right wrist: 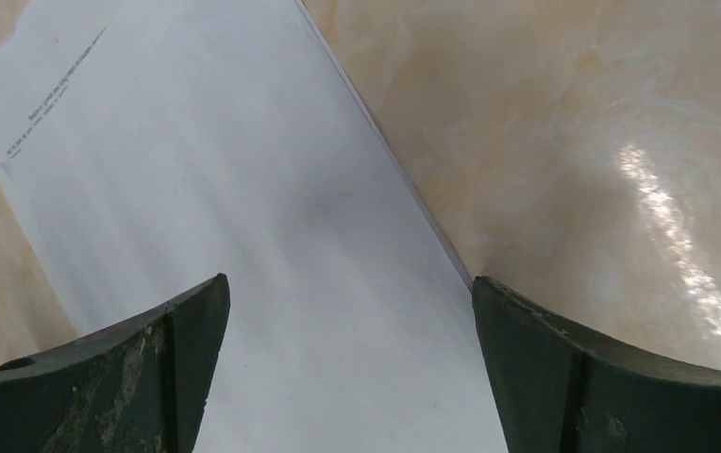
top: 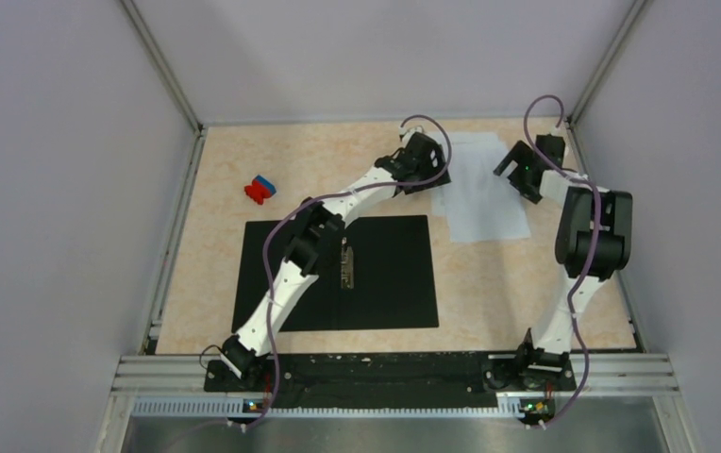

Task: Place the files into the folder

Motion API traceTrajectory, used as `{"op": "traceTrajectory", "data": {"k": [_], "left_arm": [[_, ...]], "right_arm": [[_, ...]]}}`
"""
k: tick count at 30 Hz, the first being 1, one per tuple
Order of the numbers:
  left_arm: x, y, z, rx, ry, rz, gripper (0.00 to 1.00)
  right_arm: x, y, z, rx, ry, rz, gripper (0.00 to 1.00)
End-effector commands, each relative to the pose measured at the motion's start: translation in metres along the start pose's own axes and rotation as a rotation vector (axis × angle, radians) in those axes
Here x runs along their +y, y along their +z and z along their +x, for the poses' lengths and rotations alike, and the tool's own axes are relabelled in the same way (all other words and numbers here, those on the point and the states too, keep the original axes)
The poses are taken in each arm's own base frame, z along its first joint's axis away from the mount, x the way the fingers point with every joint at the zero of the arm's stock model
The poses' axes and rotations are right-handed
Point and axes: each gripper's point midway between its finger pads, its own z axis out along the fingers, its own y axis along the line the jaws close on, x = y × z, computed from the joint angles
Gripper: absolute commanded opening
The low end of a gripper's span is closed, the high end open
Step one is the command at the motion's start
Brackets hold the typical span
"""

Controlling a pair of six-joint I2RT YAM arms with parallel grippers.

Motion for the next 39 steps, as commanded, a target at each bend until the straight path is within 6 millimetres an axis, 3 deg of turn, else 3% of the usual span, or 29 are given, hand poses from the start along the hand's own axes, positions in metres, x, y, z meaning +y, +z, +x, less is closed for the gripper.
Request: {"op": "traceTrajectory", "data": {"k": [1,12,24,35,39], "left_arm": [[0.019,0.016,0.04,0.12,-0.008,-0.032,0.85],[0.018,0.022,0.058,0.167,-0.03,-0.019,0.74],[-0.023,0.016,0.051,0.186,-0.11,0.147,0.56],[-0.033,-0.002,0.027,0.147,-0.112,0.167,0.26],[-0.041,-0.017,0.012,0.121,-0.1,0.175,0.06]], "right_arm": [[0.021,0.012,0.033,0.092,-0.03,-0.028,0.99],[0.032,0.017,0.038,0.119,-0.026,-0.057,0.99],[0.036,0.019,0.043,0.159,-0.032,-0.078,0.99],[0.042,0.012,0.034,0.15,-0.04,-0.084,0.99],[0.044,0.005,0.028,0.141,-0.039,-0.094,0.99]]}}
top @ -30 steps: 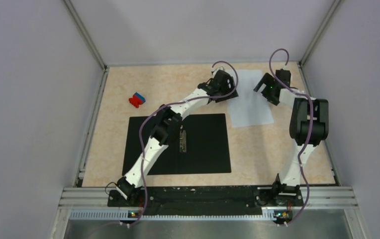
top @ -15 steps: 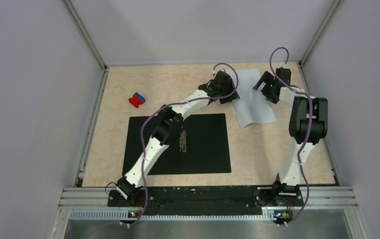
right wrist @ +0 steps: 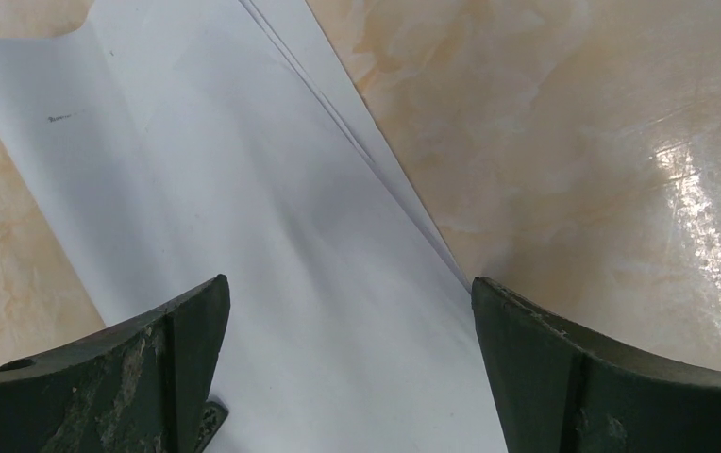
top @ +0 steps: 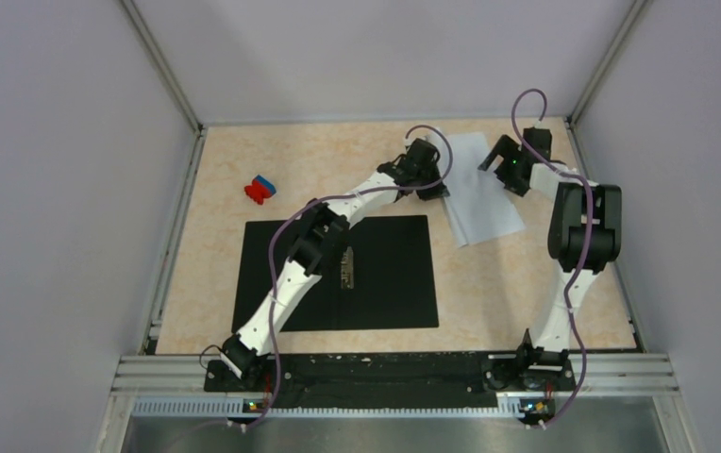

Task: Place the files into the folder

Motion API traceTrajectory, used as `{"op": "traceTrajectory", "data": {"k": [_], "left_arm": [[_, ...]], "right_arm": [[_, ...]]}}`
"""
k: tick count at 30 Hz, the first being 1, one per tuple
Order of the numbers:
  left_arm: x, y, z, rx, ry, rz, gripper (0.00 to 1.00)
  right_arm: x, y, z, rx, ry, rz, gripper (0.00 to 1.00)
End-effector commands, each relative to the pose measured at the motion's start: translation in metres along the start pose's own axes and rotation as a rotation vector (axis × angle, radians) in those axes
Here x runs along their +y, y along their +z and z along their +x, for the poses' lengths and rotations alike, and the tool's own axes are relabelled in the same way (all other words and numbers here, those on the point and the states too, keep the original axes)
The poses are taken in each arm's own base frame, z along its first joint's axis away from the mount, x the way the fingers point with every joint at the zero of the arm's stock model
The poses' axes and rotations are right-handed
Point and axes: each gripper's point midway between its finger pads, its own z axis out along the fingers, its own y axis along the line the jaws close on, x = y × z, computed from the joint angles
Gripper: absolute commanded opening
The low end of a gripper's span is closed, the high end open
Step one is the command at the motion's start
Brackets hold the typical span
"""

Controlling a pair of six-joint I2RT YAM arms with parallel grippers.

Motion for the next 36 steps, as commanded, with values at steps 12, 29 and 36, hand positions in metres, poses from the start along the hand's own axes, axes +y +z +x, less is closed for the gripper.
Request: {"op": "traceTrajectory", "data": {"k": [12,29,36], "left_arm": [[-0.068,-0.106,-0.043,-0.034,0.036,0.093,0.0],[-0.038,-0.231,-0.026,0.144,-0.061,0.332,0.0],[-0.032,-0.257,-0.017,0.175,-0.067,0.382,0.0]], "right_arm": [[0.018,-0.057,-0.007,0.044,0.049,-0.17,0.99],[0.093,-0.107,0.083,0.202,0.151,-0.711,0.99],[0.128,-0.114,0.1,0.265,0.187,-0.834,0.99]]}}
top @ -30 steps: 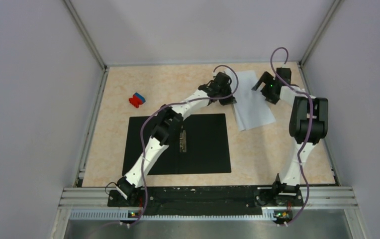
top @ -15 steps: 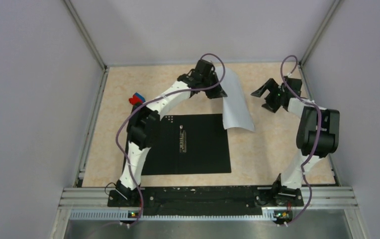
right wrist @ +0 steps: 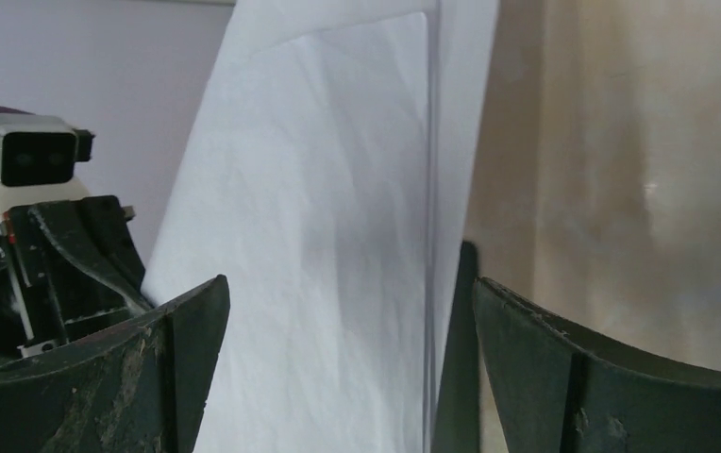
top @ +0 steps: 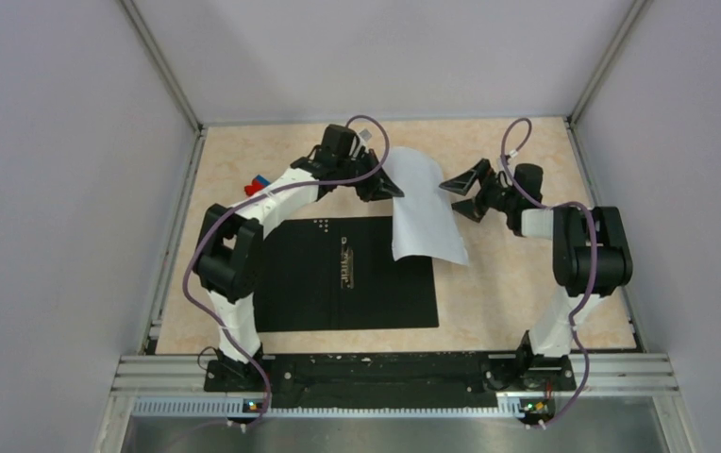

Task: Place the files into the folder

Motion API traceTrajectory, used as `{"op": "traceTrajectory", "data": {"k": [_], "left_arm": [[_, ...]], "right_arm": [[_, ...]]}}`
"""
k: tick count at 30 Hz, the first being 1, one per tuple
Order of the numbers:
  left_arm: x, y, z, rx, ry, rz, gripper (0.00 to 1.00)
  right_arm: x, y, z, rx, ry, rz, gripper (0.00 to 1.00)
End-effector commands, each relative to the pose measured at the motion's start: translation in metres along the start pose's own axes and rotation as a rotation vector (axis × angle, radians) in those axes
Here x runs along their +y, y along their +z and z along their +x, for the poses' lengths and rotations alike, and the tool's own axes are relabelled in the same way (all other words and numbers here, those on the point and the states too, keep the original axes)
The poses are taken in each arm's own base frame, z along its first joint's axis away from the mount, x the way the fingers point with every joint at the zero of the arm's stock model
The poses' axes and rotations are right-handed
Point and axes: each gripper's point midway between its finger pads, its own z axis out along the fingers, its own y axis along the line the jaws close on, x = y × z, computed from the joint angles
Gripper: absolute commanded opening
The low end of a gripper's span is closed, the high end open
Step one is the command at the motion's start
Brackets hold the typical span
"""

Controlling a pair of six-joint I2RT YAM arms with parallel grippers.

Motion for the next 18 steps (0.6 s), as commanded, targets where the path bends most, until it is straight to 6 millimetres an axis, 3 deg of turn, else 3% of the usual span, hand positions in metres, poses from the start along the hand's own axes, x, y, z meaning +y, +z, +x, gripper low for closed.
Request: {"op": "traceTrajectory", "data": {"k": [1,9,12,18], "left_arm": [[-0.041,-0.032,0.005,-0.006,0.075,0.159,0.0],[-0.046,-0.053,0.008,-0.013,0.069,0.216,0.0],[-0.045,-0.054,0.011,-0.004,0.07,0.216,0.0],[-0.033,-0.054,0.024,0.028,0.054,0.206,0.0]], "right_arm": [[0.043,0.011,0.001,0.014,-0.044,-0.16,0.99],[0.034,0.016,0.009,0.033,-0.016,-0.115,0.99],[0.049,0.016,0.014,0.045,-0.013,-0.179,0.99],[0.08,0.018,0.043,0.118,-0.028,-0.255,0.97]]}}
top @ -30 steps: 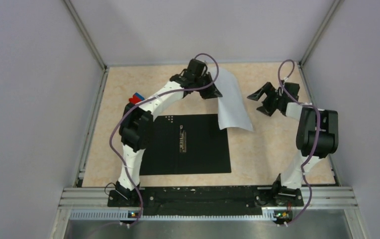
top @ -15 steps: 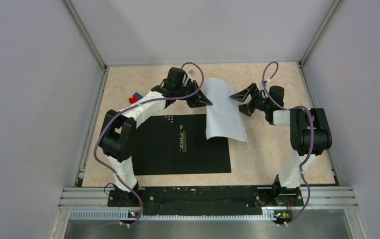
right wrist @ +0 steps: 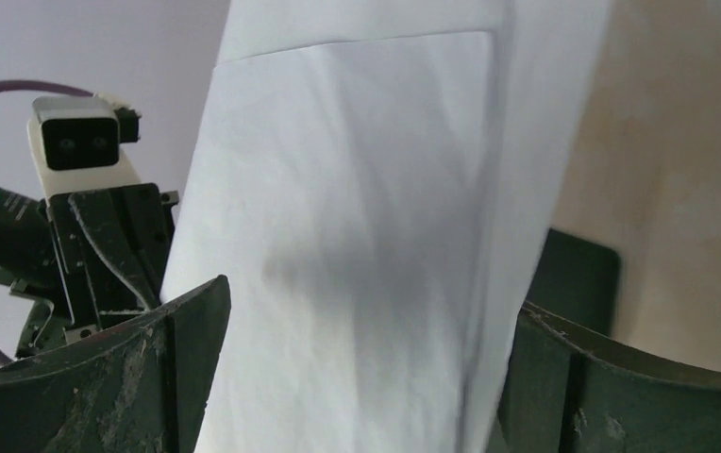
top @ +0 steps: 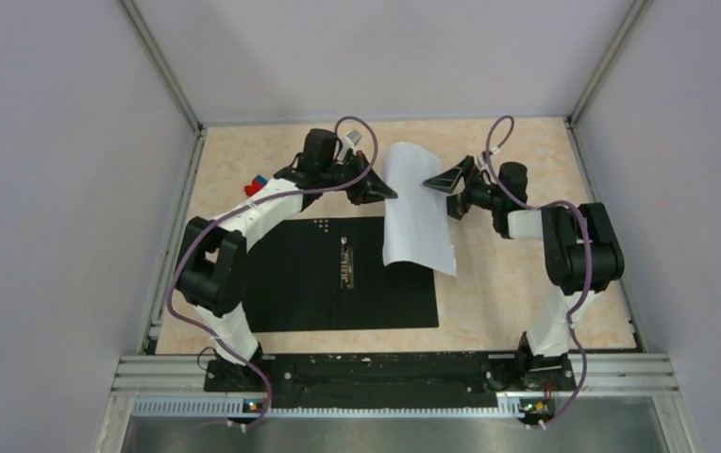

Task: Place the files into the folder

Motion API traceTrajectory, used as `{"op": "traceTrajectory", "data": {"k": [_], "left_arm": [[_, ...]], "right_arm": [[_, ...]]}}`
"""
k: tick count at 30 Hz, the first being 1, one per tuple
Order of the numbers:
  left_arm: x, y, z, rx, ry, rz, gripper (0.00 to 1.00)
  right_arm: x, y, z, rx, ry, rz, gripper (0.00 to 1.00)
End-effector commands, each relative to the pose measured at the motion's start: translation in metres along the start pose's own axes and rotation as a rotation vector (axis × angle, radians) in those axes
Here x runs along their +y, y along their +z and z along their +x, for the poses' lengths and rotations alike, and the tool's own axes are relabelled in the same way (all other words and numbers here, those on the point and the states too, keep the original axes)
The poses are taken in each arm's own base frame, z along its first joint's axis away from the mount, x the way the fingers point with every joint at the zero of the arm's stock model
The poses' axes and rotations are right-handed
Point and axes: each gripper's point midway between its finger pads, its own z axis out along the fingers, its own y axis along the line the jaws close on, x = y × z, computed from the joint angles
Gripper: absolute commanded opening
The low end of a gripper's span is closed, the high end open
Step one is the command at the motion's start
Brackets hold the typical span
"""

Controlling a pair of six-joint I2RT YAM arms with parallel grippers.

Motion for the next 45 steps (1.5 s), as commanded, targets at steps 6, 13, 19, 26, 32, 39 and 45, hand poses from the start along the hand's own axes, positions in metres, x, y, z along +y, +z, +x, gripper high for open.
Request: {"op": "traceTrajectory", "data": {"k": [6,13,19,26,32,39,45], "left_arm": [[0.002,-0.02,0.025,0.038,0.033,-0.021,0.0],[0.047,-0.043,0.045,0.023,0.089,-0.281,0.58],[0.084,-0.051,0.062,0.019,0.15,-0.452,0.66],[0.112,-0.037,0.081,0.039,0.192,-0.571,0.46],[0.116,-0.007,0.093,0.067,0.181,-0.55,0.11],[0.154,0.014,0.105,0.073,0.117,-0.61,0.0],[0.178,0.028,0.116,0.092,0.094,-0.662,0.0]], "right_arm": [[0.03,-0.003,0.042,0.067,-0.003,-0.124,0.74],[-0.005,-0.009,0.064,0.065,0.003,0.015,0.18],[-0.055,-0.02,0.079,0.093,-0.123,0.325,0.02],[-0.092,-0.035,0.094,0.115,-0.183,0.502,0.0],[-0.096,-0.037,0.098,0.091,-0.249,0.577,0.0],[-0.087,-0.038,0.094,0.076,-0.289,0.565,0.1],[-0.081,-0.04,0.095,0.077,-0.308,0.546,0.6]]}}
